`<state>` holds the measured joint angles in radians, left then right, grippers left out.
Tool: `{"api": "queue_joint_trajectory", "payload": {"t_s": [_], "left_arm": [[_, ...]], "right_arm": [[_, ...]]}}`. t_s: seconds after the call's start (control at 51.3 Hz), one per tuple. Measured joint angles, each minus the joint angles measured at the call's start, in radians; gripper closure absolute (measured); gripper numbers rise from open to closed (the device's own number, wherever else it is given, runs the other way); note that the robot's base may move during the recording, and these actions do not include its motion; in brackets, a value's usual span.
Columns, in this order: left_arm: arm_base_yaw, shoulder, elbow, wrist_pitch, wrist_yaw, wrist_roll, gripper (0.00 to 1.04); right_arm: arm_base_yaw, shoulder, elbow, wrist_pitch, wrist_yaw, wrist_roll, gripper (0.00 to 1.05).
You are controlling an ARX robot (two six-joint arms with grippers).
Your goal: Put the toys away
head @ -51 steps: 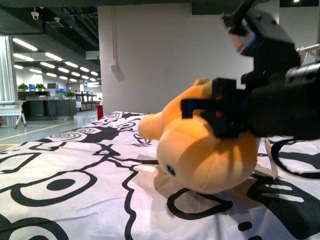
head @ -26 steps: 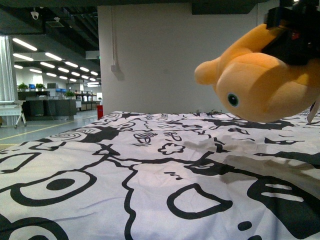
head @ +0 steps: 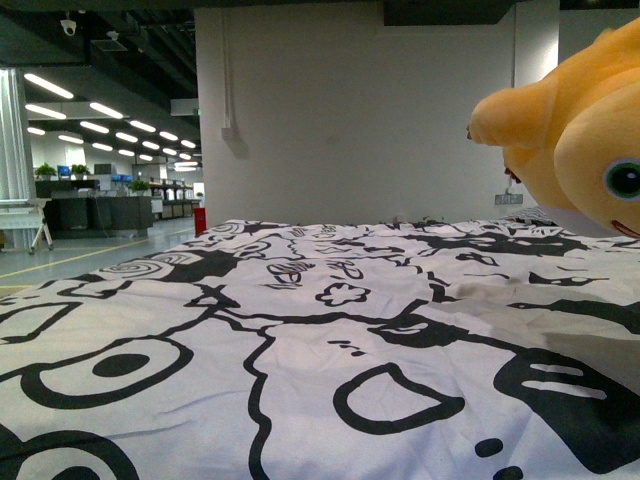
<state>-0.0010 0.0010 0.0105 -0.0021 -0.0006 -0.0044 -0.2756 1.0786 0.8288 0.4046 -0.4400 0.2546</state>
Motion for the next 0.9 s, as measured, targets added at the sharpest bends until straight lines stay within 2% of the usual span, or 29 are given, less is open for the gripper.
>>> {"api": "queue_joint_trajectory", "payload": {"t_s": [0.117, 0.292, 0.39, 0.507, 0.604, 0.897], "left_arm": [[0.000, 0.000, 0.000, 0.000, 0.000, 0.000, 0.06], [0.000, 0.000, 0.000, 0.000, 0.000, 0.000, 0.06], [0.000, 0.000, 0.000, 0.000, 0.000, 0.000, 0.06], [0.000, 0.000, 0.000, 0.000, 0.000, 0.000, 0.06], [0.000, 0.000, 0.000, 0.000, 0.000, 0.000, 0.06], [0.000, 0.000, 0.000, 0.000, 0.000, 0.000, 0.06]], "right_arm": [[-0.012, -0.142, -0.107, 0.000, -0.071, 0.022, 0.88], [-0.024, -0.308, -0.247, -0.008, -0.079, 0.035, 0.88], [-0.018, -0.373, -0.310, -0.013, -0.046, 0.026, 0.88], [0.023, -0.477, -0.398, -0.013, 0.053, -0.032, 0.88], [0.042, -0.536, -0.449, -0.013, 0.094, -0.043, 0.88], [0.057, -0.631, -0.535, -0.021, 0.138, -0.056, 0.88]]}}
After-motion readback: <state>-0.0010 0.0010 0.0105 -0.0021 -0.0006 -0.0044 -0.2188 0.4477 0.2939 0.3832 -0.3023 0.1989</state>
